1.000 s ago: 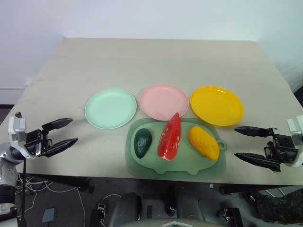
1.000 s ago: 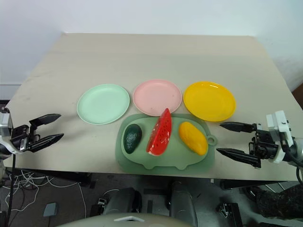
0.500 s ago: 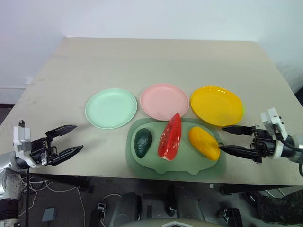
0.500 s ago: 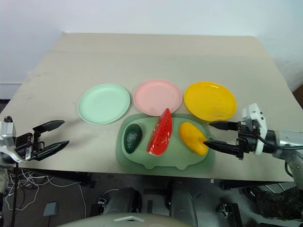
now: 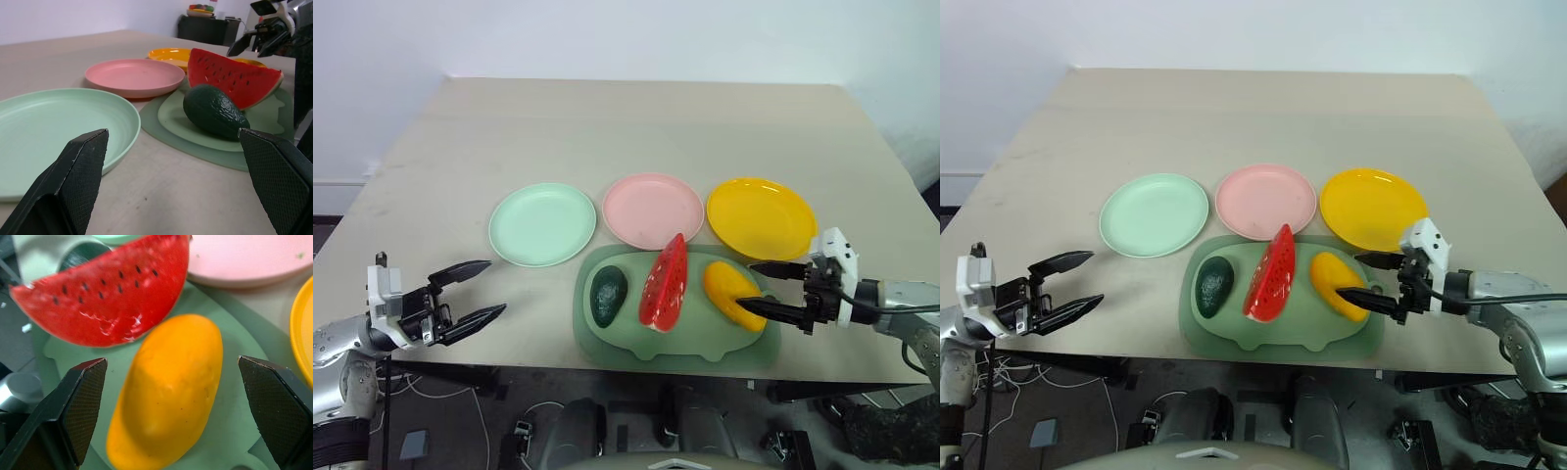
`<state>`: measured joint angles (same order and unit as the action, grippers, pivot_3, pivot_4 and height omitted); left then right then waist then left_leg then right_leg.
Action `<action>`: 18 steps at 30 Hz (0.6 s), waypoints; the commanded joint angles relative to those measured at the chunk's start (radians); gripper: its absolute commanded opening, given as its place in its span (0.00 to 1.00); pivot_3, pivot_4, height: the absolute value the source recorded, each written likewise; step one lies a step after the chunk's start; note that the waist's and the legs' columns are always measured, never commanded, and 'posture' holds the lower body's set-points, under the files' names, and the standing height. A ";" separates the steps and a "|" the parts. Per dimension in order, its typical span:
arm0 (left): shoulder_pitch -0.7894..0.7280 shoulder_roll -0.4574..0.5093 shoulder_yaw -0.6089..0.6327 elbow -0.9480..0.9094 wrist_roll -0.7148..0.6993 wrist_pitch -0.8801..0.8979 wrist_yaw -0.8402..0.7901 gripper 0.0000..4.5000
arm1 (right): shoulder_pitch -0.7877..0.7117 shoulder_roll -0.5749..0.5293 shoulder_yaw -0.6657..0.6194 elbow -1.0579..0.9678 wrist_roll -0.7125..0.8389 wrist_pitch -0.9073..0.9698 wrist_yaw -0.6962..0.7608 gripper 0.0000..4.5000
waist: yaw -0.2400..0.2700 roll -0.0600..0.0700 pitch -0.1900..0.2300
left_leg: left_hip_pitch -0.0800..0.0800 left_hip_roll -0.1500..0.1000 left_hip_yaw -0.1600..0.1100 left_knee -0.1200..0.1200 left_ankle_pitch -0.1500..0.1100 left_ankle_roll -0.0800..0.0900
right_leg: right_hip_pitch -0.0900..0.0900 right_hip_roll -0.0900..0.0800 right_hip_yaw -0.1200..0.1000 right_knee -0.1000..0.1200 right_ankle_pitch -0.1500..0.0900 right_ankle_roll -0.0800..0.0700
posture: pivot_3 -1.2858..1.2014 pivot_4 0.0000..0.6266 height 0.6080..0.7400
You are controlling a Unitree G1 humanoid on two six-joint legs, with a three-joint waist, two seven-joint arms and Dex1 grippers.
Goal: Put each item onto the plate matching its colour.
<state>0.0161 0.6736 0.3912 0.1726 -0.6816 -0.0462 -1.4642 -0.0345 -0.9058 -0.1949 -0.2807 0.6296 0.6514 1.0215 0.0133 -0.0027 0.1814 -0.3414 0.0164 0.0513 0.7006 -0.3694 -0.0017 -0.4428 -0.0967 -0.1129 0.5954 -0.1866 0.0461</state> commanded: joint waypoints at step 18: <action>0.018 -0.049 -0.019 -0.076 0.012 0.006 0.054 0.99 | -0.109 -0.022 0.151 -0.052 -0.081 0.158 -0.100 1.00 | 0.000 0.000 0.000 | -0.002 0.000 -0.001 0.000 0.000 0.000 | -0.001 0.001 0.000 -0.001 0.000 0.000 | 0.52 0.24 0.97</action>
<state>0.0335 0.6219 0.3665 0.1258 -0.6650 -0.0280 -1.4124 -0.1302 -0.9250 -0.0435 -0.3266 0.5594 0.8221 0.9185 0.0138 -0.0030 0.1814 -0.3430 0.0163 0.0507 0.7005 -0.3696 -0.0013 -0.4436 -0.0963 -0.1131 0.5945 -0.1869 0.0461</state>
